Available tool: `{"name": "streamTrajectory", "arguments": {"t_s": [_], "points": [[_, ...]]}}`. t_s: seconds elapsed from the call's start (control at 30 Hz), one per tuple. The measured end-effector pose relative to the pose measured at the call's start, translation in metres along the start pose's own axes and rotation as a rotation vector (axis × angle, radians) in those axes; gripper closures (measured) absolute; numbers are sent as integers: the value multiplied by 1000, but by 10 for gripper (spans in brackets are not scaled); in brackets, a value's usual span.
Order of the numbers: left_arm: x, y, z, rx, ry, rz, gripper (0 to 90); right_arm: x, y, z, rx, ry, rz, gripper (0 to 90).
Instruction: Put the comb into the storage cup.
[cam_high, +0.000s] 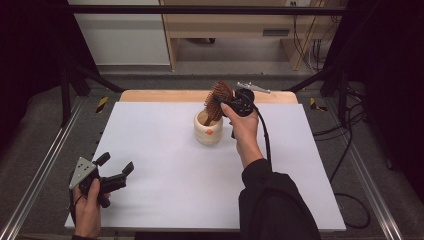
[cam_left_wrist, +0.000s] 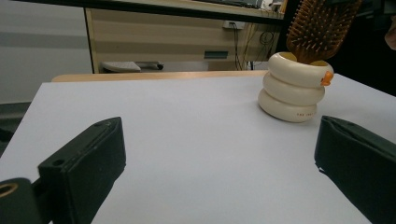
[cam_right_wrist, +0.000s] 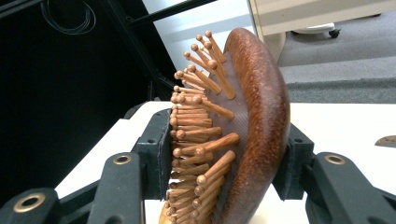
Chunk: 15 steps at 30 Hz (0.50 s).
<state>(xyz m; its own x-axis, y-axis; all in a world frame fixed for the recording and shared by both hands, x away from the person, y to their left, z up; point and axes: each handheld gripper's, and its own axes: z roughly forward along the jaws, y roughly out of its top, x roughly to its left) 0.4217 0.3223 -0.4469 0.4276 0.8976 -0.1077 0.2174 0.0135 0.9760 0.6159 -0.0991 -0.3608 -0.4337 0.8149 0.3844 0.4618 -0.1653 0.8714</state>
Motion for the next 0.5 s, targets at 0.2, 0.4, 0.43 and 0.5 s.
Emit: {"name": "streamTrajectory", "arguments": {"t_s": [0.2,0.4,0.43,0.5], "points": [[0,0,0,2,0,0,20,-4,-1,-1,4,-11,10,467],[0,0,0,2,-1,-1,21,-5,-1,-1,7,-17,9,459],[0,0,0,2,-1,-1,21,-5,-1,-1,8,-18,9,458],[0,0,0,3,-2,-1,21,-5,-1,-1,10,-21,12,454]]}}
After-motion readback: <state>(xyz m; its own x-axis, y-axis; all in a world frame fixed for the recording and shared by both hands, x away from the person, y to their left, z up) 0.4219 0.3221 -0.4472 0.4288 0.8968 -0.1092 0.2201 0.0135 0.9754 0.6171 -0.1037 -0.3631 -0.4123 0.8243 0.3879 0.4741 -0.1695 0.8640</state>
